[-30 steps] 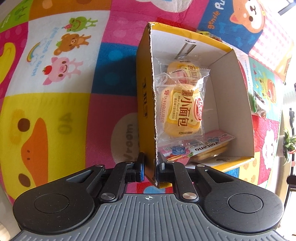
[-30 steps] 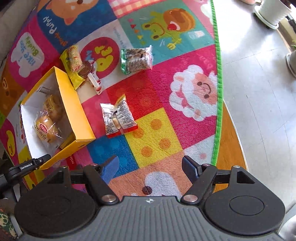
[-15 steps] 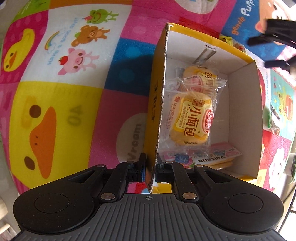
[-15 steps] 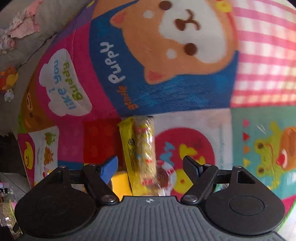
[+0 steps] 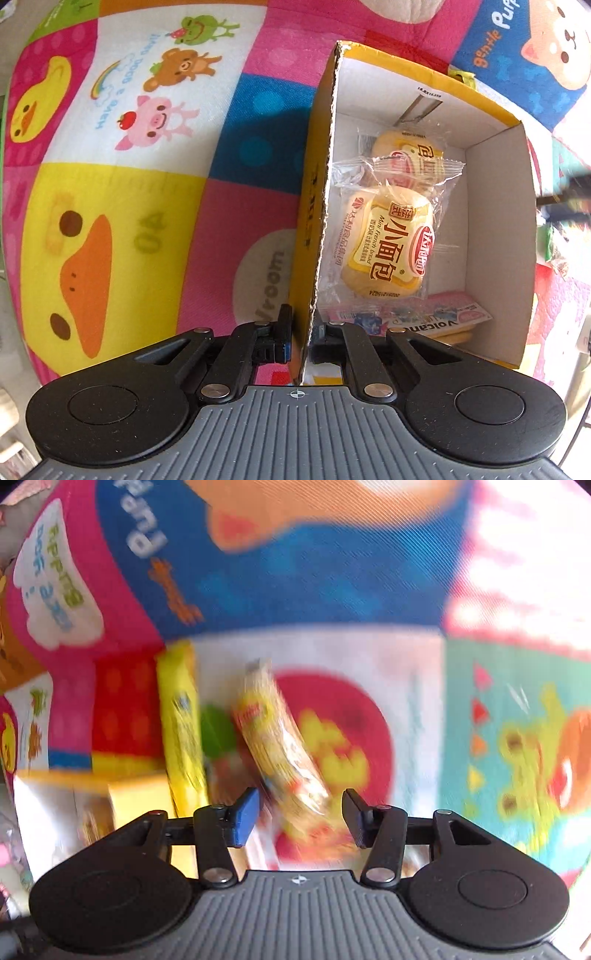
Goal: Organize objects
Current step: 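Grasp a yellow wafer-stick pack with the right tool, then lift the yellow wafer-stick pack toward the box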
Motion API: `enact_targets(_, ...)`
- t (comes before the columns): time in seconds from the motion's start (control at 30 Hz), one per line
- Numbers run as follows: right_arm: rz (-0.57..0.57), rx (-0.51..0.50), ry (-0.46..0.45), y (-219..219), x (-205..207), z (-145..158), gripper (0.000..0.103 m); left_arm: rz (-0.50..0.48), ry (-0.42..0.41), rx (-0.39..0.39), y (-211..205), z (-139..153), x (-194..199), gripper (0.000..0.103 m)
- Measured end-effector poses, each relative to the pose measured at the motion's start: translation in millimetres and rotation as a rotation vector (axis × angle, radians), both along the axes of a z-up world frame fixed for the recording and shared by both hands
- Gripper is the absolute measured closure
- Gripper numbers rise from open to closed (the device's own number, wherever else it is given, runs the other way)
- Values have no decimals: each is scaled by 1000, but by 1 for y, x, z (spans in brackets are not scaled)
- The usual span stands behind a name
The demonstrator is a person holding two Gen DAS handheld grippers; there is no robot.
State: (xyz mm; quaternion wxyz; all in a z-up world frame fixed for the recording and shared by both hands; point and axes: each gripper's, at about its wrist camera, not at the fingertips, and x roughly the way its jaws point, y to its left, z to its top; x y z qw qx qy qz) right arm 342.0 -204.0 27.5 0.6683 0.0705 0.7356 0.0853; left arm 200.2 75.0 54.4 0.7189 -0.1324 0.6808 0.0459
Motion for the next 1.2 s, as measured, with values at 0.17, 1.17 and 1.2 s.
enact_targets(0.17, -74, 52, -90, -50, -54, 39, 52, -32, 1, -15, 1, -6, 5, 93)
enact_targets(1.17, 150, 88, -317, 39, 5, 82, 82, 8, -12, -23, 1, -1, -9, 94)
enact_targets(1.2, 131, 91, -328, 28, -6, 92, 82, 4, -11, -22, 1, -2, -8, 94)
